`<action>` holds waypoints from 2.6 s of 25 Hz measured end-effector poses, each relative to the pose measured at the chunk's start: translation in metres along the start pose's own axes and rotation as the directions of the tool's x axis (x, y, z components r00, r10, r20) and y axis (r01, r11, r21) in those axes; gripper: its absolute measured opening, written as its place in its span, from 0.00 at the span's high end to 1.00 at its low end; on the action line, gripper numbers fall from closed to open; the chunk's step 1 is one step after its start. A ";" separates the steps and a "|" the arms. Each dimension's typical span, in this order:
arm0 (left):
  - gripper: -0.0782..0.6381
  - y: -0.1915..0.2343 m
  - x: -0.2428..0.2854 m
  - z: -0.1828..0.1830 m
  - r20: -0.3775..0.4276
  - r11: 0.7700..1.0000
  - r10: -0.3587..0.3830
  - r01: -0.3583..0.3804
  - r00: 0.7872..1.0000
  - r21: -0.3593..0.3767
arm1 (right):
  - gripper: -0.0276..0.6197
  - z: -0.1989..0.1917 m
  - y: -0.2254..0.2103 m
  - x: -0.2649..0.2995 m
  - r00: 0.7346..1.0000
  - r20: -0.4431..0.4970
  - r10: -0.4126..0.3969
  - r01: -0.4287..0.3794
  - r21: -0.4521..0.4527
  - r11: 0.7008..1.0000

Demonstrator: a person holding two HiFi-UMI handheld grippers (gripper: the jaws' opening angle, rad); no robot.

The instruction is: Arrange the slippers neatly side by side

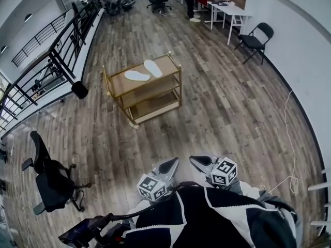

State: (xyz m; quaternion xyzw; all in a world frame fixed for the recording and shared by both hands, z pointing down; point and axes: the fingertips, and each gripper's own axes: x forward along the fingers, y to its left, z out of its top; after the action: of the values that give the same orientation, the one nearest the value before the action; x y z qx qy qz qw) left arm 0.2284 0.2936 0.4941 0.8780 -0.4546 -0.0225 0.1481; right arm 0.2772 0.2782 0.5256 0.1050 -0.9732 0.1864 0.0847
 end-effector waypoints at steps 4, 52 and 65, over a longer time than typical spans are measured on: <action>0.87 0.040 -0.002 0.018 0.015 1.000 -0.012 0.012 1.000 0.014 | 0.95 0.014 -0.011 0.034 1.000 0.001 -0.020 0.020 -0.009 1.000; 0.87 0.314 0.249 0.104 -0.031 0.992 0.044 -0.047 0.999 -0.118 | 0.95 0.155 -0.322 0.204 0.998 -0.041 0.055 -0.062 -0.169 0.984; 0.87 0.338 0.261 0.119 0.011 0.984 0.149 -0.147 0.989 -0.101 | 0.95 0.181 -0.344 0.227 0.987 -0.050 0.155 -0.161 -0.183 0.970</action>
State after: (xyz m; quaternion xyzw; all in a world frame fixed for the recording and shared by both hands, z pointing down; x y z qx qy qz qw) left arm 0.0925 -0.1284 0.4997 0.8329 -0.5184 -0.0422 0.1889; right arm 0.1166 -0.1428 0.5246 0.0155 -0.9900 0.1023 0.0961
